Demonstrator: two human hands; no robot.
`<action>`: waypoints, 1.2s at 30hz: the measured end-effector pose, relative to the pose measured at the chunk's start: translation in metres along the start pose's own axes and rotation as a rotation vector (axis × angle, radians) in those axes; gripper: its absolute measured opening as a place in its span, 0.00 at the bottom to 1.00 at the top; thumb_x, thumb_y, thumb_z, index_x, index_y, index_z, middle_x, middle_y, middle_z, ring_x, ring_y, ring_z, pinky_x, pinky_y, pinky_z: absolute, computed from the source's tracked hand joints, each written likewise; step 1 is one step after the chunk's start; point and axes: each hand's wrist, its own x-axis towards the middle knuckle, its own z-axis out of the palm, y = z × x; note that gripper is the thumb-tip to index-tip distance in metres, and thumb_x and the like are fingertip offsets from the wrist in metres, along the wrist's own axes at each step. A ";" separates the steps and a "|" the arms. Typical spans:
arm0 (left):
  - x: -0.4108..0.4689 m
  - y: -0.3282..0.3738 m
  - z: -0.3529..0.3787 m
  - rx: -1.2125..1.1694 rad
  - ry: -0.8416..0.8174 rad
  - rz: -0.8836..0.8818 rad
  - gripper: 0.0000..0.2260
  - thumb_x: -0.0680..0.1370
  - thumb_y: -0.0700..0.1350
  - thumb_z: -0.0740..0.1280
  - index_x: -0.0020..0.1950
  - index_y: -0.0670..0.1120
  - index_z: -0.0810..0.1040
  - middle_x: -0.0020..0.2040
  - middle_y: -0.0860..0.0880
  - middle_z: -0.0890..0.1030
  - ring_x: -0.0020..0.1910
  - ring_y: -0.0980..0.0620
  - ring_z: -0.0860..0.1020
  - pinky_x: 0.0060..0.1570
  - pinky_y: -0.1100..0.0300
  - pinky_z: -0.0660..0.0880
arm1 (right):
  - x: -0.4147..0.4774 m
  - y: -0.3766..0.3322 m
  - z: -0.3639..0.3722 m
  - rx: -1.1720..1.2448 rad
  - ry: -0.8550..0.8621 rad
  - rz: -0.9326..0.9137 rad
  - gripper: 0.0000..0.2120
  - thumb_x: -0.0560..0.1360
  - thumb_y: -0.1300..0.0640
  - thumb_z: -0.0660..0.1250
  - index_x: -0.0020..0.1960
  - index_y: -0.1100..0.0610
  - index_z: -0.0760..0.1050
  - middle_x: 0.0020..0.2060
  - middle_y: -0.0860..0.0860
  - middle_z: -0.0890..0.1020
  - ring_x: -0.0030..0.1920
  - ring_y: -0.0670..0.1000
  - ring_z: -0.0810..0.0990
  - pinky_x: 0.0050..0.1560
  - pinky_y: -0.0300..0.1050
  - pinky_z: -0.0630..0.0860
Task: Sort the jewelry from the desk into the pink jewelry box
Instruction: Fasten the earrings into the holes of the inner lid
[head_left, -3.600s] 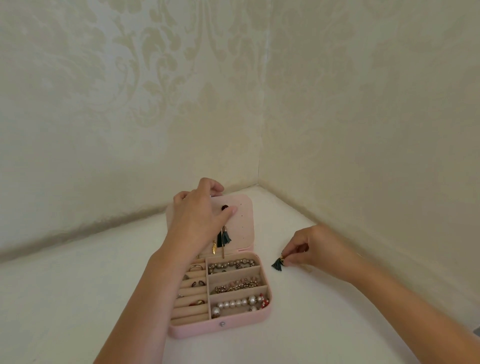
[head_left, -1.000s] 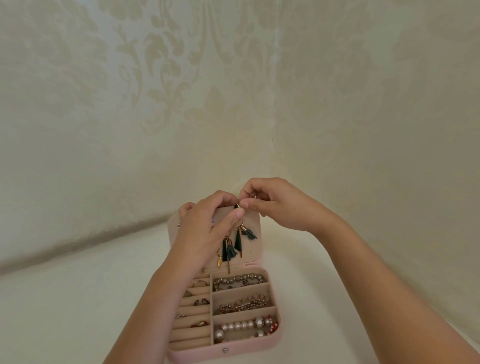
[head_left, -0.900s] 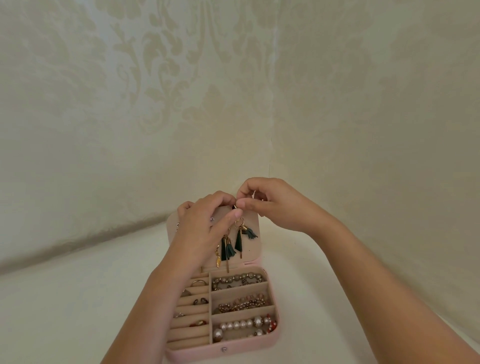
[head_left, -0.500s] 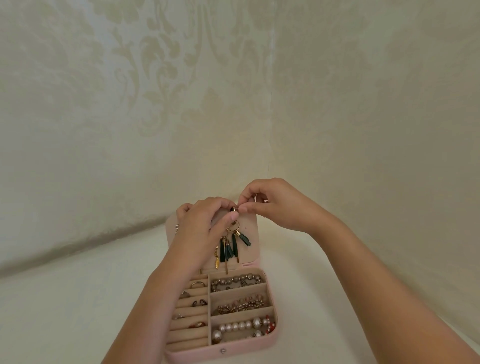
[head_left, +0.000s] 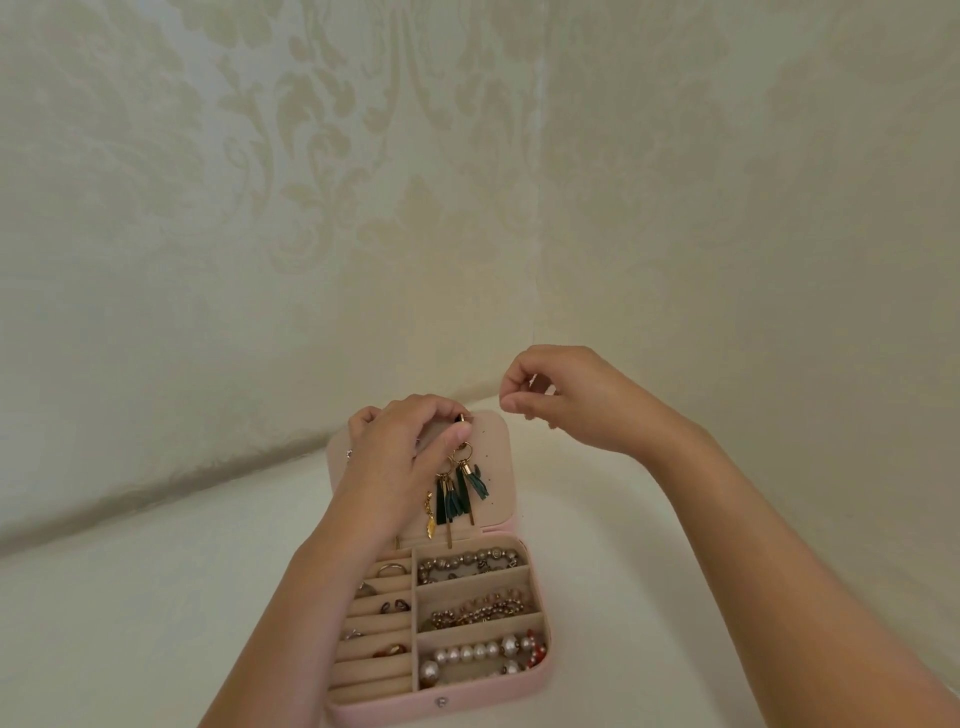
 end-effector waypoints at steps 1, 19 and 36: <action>0.000 0.000 0.000 0.007 0.003 0.000 0.03 0.77 0.51 0.65 0.47 0.60 0.75 0.44 0.64 0.78 0.47 0.69 0.71 0.51 0.64 0.54 | -0.001 0.001 0.001 0.027 -0.005 0.016 0.03 0.75 0.59 0.68 0.42 0.53 0.77 0.39 0.44 0.80 0.38 0.45 0.79 0.38 0.36 0.76; -0.001 0.011 0.004 0.063 0.019 0.095 0.07 0.63 0.62 0.68 0.30 0.67 0.71 0.55 0.66 0.72 0.61 0.62 0.62 0.61 0.61 0.49 | -0.001 -0.002 0.006 0.139 -0.057 0.039 0.01 0.74 0.62 0.69 0.44 0.58 0.79 0.34 0.47 0.81 0.34 0.40 0.79 0.40 0.33 0.76; -0.002 0.013 0.011 0.132 0.080 0.037 0.06 0.66 0.56 0.72 0.34 0.56 0.81 0.53 0.62 0.75 0.59 0.60 0.64 0.61 0.60 0.49 | -0.014 0.007 0.006 0.265 -0.069 0.076 0.05 0.73 0.63 0.70 0.41 0.56 0.78 0.33 0.50 0.82 0.34 0.43 0.80 0.41 0.33 0.76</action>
